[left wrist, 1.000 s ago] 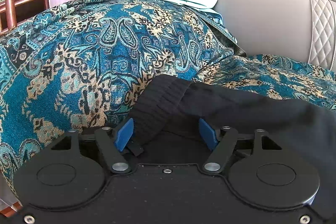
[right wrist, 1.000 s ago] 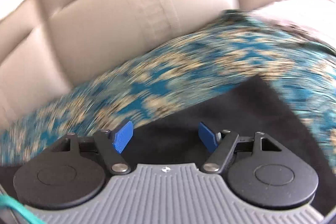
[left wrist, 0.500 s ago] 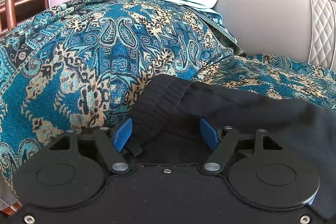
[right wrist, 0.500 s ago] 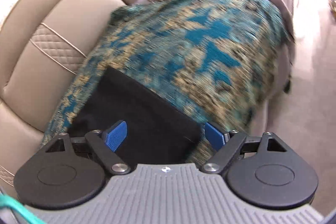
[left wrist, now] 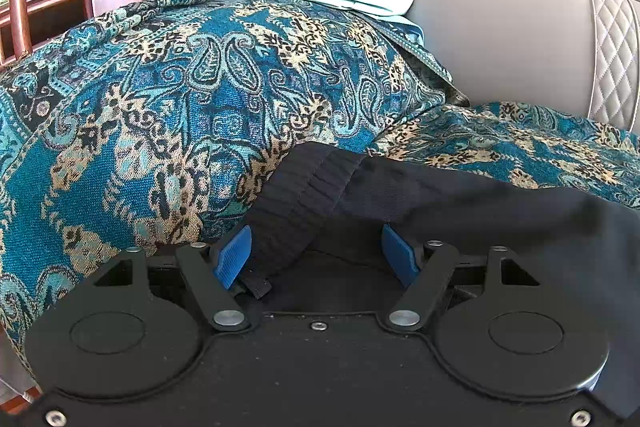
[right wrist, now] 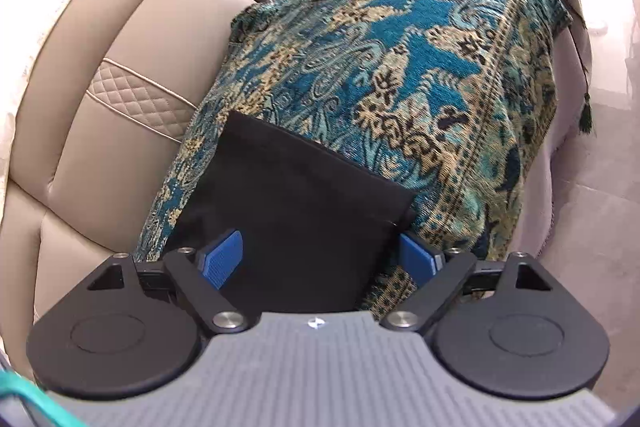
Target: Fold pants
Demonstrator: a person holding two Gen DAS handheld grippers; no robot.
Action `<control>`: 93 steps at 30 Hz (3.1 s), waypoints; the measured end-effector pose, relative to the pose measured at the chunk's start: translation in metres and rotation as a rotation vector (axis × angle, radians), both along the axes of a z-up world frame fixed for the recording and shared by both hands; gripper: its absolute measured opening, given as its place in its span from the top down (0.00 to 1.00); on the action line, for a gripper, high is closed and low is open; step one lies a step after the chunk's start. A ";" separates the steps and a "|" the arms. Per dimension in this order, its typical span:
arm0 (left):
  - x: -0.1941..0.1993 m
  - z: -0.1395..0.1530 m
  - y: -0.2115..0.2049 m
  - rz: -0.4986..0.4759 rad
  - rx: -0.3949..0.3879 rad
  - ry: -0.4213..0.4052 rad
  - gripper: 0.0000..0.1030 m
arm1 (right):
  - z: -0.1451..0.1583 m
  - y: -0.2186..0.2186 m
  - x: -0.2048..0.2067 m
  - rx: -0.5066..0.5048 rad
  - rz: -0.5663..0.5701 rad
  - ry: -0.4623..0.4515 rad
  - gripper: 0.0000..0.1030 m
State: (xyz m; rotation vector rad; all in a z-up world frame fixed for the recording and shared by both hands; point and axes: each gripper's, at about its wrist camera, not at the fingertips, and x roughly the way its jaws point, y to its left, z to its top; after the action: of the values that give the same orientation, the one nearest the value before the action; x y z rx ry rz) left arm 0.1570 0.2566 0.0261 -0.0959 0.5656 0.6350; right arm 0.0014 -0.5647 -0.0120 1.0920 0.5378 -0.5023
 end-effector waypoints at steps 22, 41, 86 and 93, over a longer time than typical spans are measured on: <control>0.000 0.000 -0.001 0.003 0.003 0.001 0.31 | 0.013 0.062 0.087 -0.374 0.017 0.123 0.91; -0.005 0.000 0.004 -0.011 -0.060 -0.039 0.20 | 0.034 0.486 0.184 -0.796 1.034 -0.088 0.94; -0.096 0.013 -0.220 -0.690 -0.070 0.000 0.08 | -0.001 0.385 0.050 -0.990 0.626 -0.103 0.16; -0.100 0.004 -0.222 -0.675 -0.068 0.013 0.07 | -0.011 0.386 0.051 -1.026 0.632 -0.077 0.14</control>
State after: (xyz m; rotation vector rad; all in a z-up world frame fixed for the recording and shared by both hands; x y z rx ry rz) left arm 0.0572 0.0347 0.0298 0.0382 0.5890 -0.0400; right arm 0.0521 -0.1786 -0.0229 -0.0595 0.4341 -0.1192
